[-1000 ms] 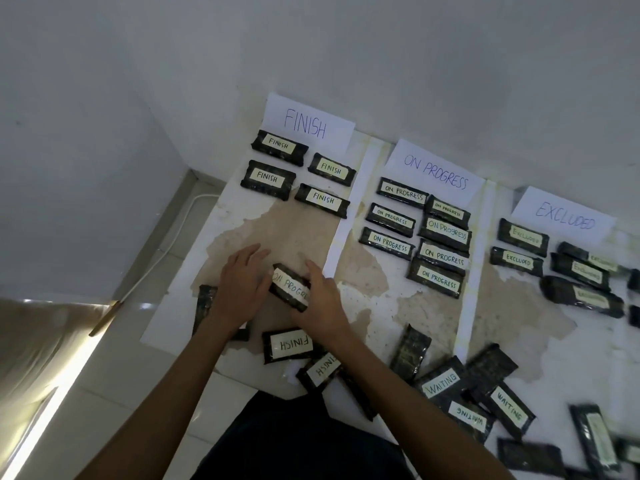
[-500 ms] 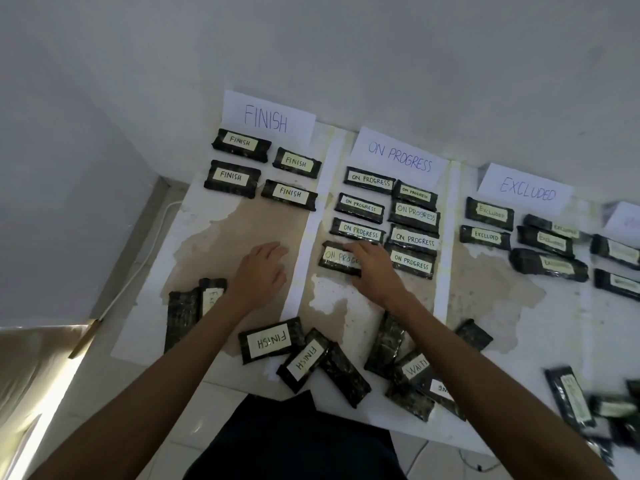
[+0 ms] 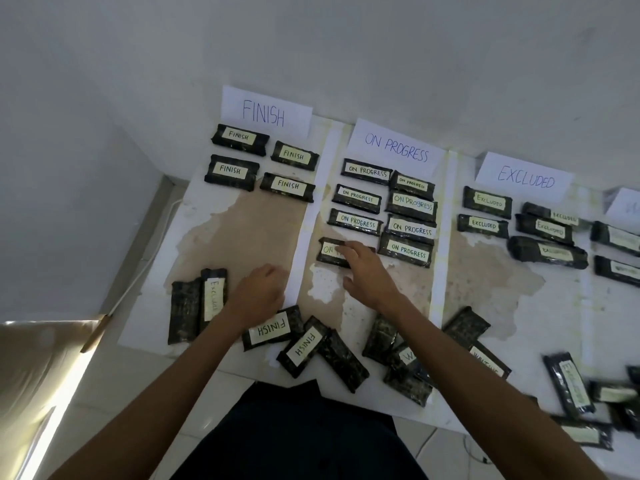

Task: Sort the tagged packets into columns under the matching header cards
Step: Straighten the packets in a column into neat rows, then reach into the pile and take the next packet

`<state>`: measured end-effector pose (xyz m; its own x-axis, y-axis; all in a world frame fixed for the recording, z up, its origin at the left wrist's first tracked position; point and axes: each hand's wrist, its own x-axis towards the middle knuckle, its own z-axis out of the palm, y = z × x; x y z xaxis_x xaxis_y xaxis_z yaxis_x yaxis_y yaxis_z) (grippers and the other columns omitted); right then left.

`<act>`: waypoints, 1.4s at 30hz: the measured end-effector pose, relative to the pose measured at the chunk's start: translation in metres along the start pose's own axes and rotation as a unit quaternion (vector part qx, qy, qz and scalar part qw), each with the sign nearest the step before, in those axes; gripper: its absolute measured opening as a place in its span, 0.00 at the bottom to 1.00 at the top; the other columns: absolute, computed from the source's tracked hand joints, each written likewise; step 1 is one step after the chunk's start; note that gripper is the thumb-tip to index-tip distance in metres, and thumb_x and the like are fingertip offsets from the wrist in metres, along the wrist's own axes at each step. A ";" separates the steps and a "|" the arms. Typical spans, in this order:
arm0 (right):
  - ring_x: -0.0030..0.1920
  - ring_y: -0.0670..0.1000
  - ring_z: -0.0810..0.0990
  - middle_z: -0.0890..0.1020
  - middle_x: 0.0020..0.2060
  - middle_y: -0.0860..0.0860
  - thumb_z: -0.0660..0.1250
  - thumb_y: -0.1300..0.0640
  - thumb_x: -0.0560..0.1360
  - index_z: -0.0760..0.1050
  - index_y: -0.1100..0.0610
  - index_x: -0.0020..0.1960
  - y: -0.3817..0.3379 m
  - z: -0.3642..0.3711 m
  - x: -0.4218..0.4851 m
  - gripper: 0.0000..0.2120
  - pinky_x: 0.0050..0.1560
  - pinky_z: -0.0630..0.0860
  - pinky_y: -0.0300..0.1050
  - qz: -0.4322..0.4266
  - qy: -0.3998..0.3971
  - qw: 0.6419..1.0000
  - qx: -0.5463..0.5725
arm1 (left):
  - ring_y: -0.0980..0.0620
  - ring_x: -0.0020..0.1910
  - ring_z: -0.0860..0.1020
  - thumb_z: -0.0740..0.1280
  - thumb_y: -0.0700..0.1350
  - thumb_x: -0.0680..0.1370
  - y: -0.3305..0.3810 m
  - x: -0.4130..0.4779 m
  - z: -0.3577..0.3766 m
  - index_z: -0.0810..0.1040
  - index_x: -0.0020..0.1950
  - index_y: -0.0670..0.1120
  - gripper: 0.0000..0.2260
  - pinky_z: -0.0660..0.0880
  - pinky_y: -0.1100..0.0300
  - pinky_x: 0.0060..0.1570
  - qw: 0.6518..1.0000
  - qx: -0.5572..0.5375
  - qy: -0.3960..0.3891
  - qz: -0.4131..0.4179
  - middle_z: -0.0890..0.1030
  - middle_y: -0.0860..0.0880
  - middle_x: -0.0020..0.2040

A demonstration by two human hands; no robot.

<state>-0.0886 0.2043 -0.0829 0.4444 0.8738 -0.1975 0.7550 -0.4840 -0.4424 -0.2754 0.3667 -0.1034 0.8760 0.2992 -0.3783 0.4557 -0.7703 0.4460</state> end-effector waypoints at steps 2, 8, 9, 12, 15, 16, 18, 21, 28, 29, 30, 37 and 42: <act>0.65 0.61 0.68 0.69 0.67 0.60 0.68 0.64 0.70 0.67 0.60 0.69 -0.007 0.004 -0.010 0.28 0.63 0.67 0.53 0.007 0.013 1.000 0.017 | 0.43 0.52 0.74 0.63 0.44 0.71 0.001 -0.025 0.013 0.72 0.58 0.44 0.16 0.72 0.53 0.47 0.999 -0.036 -0.008 0.001 0.75 0.45 0.53; 0.62 0.58 0.70 0.70 0.64 0.58 0.65 0.62 0.71 0.67 0.58 0.69 -0.018 0.018 -0.032 0.26 0.62 0.70 0.52 0.024 0.009 0.998 0.060 | 0.46 0.55 0.71 0.70 0.46 0.68 0.007 -0.046 0.031 0.71 0.64 0.47 0.25 0.72 0.53 0.53 0.998 -0.034 -0.023 -0.036 0.73 0.46 0.57; 0.62 0.58 0.70 0.70 0.64 0.57 0.65 0.62 0.71 0.67 0.58 0.69 -0.018 0.019 -0.034 0.26 0.62 0.70 0.51 0.026 0.008 0.997 0.066 | 0.47 0.53 0.72 0.71 0.47 0.67 0.008 -0.042 0.029 0.72 0.61 0.47 0.22 0.71 0.55 0.49 0.998 -0.044 -0.024 -0.049 0.73 0.47 0.55; 0.61 0.56 0.70 0.71 0.62 0.56 0.66 0.62 0.72 0.69 0.58 0.67 -0.022 0.019 -0.037 0.23 0.60 0.68 0.46 0.033 0.003 0.995 0.092 | 0.49 0.43 0.73 0.68 0.45 0.69 0.017 -0.035 0.017 0.72 0.44 0.47 0.07 0.66 0.59 0.36 0.988 -0.114 -0.009 -0.103 0.73 0.49 0.44; 0.59 0.54 0.72 0.72 0.61 0.55 0.66 0.61 0.73 0.70 0.58 0.65 -0.032 0.015 -0.036 0.21 0.59 0.67 0.40 0.040 -0.002 0.990 0.137 | 0.50 0.39 0.75 0.67 0.45 0.71 0.022 -0.028 0.006 0.72 0.44 0.47 0.05 0.68 0.61 0.34 0.959 -0.226 0.040 -0.169 0.75 0.51 0.38; 0.58 0.53 0.73 0.73 0.61 0.54 0.67 0.60 0.73 0.70 0.57 0.65 -0.038 0.015 -0.035 0.21 0.59 0.70 0.41 0.047 -0.004 0.986 0.160 | 0.52 0.40 0.76 0.68 0.44 0.72 0.023 -0.026 0.002 0.73 0.46 0.47 0.06 0.70 0.60 0.35 0.941 -0.268 0.054 -0.199 0.76 0.53 0.38; 0.56 0.52 0.75 0.73 0.61 0.53 0.70 0.57 0.72 0.70 0.56 0.65 -0.053 0.017 -0.033 0.23 0.56 0.74 0.42 0.064 -0.012 0.976 0.206 | 0.52 0.43 0.77 0.69 0.43 0.73 0.024 -0.022 -0.003 0.73 0.49 0.46 0.07 0.76 0.56 0.41 0.892 -0.364 0.082 -0.254 0.78 0.51 0.42; 0.56 0.51 0.74 0.73 0.58 0.53 0.73 0.51 0.69 0.69 0.55 0.66 -0.074 0.031 -0.027 0.28 0.54 0.72 0.40 0.051 -0.025 0.978 0.198 | 0.48 0.45 0.80 0.68 0.41 0.74 0.026 -0.016 -0.006 0.74 0.50 0.45 0.06 0.80 0.51 0.46 0.821 -0.478 0.104 -0.294 0.81 0.45 0.48; 0.57 0.59 0.71 0.75 0.57 0.59 0.72 0.56 0.69 0.70 0.59 0.65 -0.088 0.045 0.010 0.27 0.57 0.71 0.53 0.018 -0.021 0.993 0.114 | 0.48 0.45 0.81 0.69 0.41 0.75 0.019 -0.005 -0.023 0.74 0.52 0.44 0.08 0.79 0.57 0.39 0.761 -0.550 0.148 -0.309 0.81 0.43 0.50; 0.57 0.59 0.71 0.75 0.56 0.59 0.73 0.56 0.68 0.71 0.58 0.64 -0.087 0.043 0.019 0.26 0.57 0.70 0.52 0.016 -0.022 0.993 0.114 | 0.47 0.46 0.81 0.69 0.41 0.74 0.015 -0.002 -0.026 0.74 0.52 0.44 0.08 0.78 0.58 0.38 0.761 -0.550 0.153 -0.309 0.81 0.43 0.50; 0.56 0.59 0.72 0.75 0.56 0.58 0.73 0.56 0.67 0.71 0.58 0.63 -0.086 0.042 0.029 0.26 0.56 0.69 0.51 0.012 -0.022 0.994 0.109 | 0.47 0.47 0.80 0.69 0.41 0.75 0.012 0.002 -0.031 0.74 0.52 0.44 0.09 0.78 0.59 0.37 0.764 -0.546 0.157 -0.306 0.80 0.42 0.51; 0.57 0.59 0.71 0.74 0.59 0.57 0.73 0.56 0.66 0.71 0.56 0.64 -0.070 0.022 0.111 0.27 0.56 0.70 0.53 -0.012 0.006 1.000 0.014 | 0.49 0.52 0.77 0.69 0.43 0.74 -0.011 0.052 -0.063 0.68 0.63 0.46 0.19 0.77 0.53 0.51 0.767 -0.521 0.212 -0.309 0.76 0.45 0.57; 0.57 0.62 0.70 0.73 0.59 0.59 0.72 0.59 0.67 0.71 0.58 0.64 -0.062 0.024 0.150 0.25 0.54 0.70 0.53 -0.006 -0.005 1.000 -0.025 | 0.51 0.52 0.73 0.66 0.44 0.75 -0.025 0.065 -0.068 0.67 0.65 0.47 0.19 0.69 0.60 0.46 0.804 -0.462 0.210 -0.309 0.74 0.48 0.57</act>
<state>-0.0805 0.3664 -0.1055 0.4310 0.8797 -0.2008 0.7839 -0.4752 -0.3996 -0.2190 0.4433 -0.0844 0.3254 0.7776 -0.5380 0.5769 0.2875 0.7645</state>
